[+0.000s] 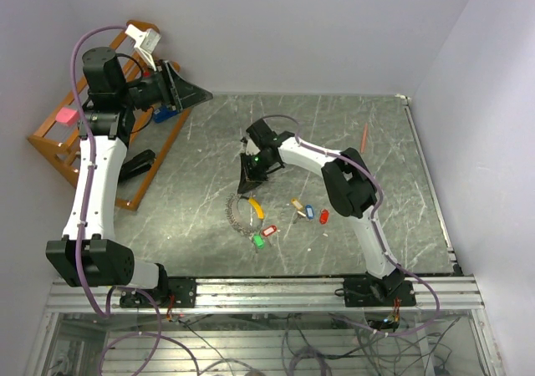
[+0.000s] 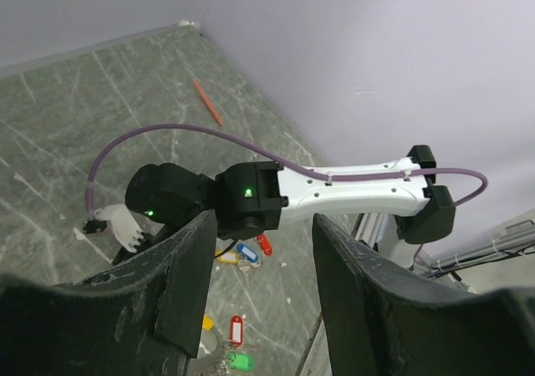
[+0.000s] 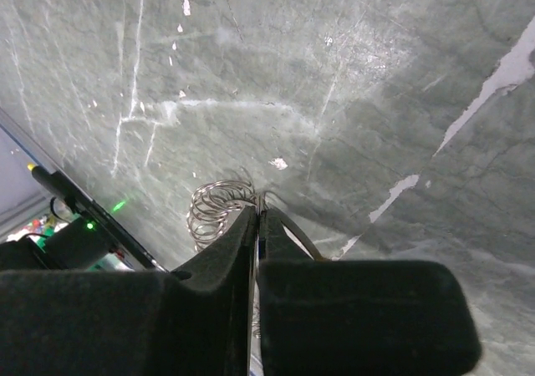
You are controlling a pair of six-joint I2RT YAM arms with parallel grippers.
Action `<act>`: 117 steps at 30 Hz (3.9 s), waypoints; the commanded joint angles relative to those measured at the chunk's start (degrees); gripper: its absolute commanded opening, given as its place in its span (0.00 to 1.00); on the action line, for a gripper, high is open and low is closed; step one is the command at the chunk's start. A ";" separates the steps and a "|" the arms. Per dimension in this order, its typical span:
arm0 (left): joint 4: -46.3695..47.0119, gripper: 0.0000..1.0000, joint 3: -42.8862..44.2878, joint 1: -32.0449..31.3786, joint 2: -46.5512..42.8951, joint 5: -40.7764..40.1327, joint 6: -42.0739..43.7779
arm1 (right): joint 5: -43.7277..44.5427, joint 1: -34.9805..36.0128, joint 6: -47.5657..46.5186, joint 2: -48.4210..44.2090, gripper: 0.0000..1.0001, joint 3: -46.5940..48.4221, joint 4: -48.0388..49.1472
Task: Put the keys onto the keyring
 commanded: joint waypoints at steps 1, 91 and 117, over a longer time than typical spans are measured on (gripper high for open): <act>-2.71 0.61 0.77 0.87 -0.61 -3.22 2.94 | -0.60 0.20 -3.53 -3.41 0.00 -2.07 1.58; -4.27 0.79 -8.40 -13.14 2.14 7.63 32.46 | 0.08 0.12 -12.64 -42.26 0.00 -4.65 21.17; -2.20 0.37 -7.18 -13.14 2.75 8.22 29.35 | -0.26 0.18 -11.53 -45.34 0.00 -8.42 24.39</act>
